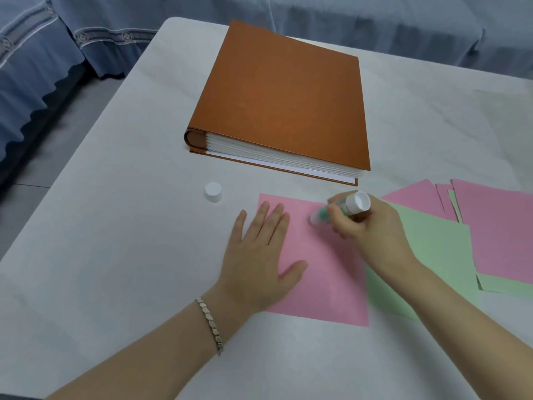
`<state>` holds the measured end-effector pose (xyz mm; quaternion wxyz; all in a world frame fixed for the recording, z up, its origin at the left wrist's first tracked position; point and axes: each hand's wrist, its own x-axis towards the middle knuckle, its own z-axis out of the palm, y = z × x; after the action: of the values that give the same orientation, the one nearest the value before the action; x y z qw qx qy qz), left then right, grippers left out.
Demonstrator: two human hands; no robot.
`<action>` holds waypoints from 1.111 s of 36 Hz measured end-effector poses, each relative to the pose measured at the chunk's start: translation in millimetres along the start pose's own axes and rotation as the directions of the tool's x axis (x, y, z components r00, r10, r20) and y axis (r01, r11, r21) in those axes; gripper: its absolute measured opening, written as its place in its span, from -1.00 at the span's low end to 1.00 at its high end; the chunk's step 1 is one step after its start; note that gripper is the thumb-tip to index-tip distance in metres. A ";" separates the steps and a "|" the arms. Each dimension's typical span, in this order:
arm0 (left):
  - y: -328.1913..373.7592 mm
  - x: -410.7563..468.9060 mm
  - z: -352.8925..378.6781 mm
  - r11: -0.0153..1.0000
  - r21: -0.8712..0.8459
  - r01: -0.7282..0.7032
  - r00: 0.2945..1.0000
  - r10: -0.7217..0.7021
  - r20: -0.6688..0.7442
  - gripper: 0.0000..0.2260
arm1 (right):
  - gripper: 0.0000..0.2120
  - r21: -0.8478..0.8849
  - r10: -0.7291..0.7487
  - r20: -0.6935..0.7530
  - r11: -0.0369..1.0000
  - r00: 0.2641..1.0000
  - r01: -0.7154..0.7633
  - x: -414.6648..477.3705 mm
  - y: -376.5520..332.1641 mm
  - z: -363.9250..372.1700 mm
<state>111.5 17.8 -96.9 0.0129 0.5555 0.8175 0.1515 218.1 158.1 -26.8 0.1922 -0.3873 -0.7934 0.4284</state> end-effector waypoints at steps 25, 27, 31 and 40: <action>-9.6 -3.6 -4.6 1.000 -0.004 0.028 0.999 -0.028 -0.035 -0.38 | -0.87 0.002 -0.026 0.047 1.000 0.999 0.026 5.0 -6.6 13.4; -12.5 -3.6 -5.5 1.000 0.008 0.013 0.999 -0.012 -0.035 -0.37 | -0.90 -0.002 -0.022 0.132 1.000 0.991 0.022 -7.7 -8.0 11.7; -12.8 -4.8 -5.5 1.000 0.006 0.012 1.000 -0.012 -0.014 -0.36 | -0.92 -0.022 -0.020 0.204 0.999 0.979 0.025 -21.1 -7.3 11.9; -11.2 -4.7 -9.5 0.999 -0.012 0.031 0.999 -0.030 0.038 -0.36 | -0.88 -0.011 -0.056 0.111 0.998 0.992 0.057 6.5 -6.0 23.4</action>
<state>101.3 7.5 -91.5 0.0345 0.5457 0.8245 0.1460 196.4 148.8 -35.0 0.1573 -0.3416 -0.8165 0.4382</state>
